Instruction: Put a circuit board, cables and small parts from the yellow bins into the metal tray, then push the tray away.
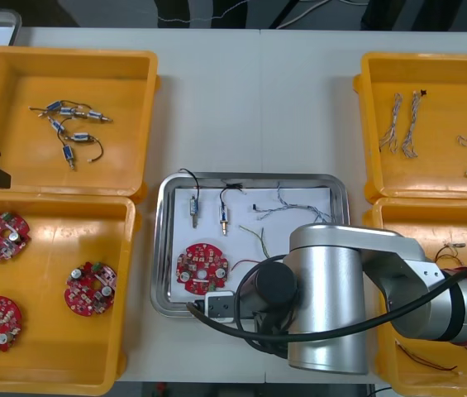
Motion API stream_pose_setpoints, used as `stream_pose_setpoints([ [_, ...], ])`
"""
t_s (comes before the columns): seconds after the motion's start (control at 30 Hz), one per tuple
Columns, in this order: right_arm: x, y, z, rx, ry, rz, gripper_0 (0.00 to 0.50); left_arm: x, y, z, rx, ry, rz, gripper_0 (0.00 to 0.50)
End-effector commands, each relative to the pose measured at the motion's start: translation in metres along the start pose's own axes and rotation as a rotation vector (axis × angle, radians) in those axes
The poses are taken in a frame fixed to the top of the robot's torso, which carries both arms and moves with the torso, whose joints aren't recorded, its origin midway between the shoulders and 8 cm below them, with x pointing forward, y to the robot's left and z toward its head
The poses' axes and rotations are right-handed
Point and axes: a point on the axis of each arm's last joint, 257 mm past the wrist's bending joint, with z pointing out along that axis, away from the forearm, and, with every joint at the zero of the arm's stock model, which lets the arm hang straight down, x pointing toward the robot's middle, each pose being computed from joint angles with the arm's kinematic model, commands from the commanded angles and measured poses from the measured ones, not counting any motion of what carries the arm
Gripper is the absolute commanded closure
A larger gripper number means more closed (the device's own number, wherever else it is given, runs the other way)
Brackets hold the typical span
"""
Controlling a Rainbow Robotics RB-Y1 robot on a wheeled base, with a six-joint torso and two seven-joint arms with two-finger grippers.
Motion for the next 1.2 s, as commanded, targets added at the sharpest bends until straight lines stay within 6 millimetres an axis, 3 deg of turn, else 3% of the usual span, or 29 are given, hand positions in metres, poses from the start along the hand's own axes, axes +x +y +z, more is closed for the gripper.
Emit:
stream_pose_setpoints([
  [0.03,-0.015,0.003,0.000,0.021,-0.014,0.007,0.000,0.002,0.000,-0.002,0.000,-0.025,0.106,0.000],
  [0.57,-0.030,0.002,0.023,0.017,0.015,0.079,0.000,0.009,-0.001,0.002,0.009,-0.007,0.110,0.000],
  [0.87,-0.029,0.000,0.026,0.036,0.023,0.083,0.000,0.014,0.001,0.005,0.008,0.006,0.107,0.000],
  [0.93,-0.028,-0.001,0.027,0.039,0.024,0.084,0.079,0.014,0.000,0.005,0.009,0.006,0.108,0.000],
  [1.0,-0.028,-0.002,0.026,0.042,0.022,0.082,0.257,0.014,0.000,0.005,0.009,0.006,0.108,0.000],
  [1.07,-0.028,-0.002,0.026,0.044,0.022,0.080,0.391,0.014,0.000,0.005,0.009,0.006,0.108,0.000],
  [1.1,-0.028,-0.003,0.026,0.045,0.022,0.078,0.430,0.014,0.000,0.005,0.009,0.006,0.108,0.000],
  [1.2,-0.029,-0.004,0.025,0.050,0.020,0.074,0.469,0.014,0.000,0.005,0.009,0.006,0.108,0.000],
])
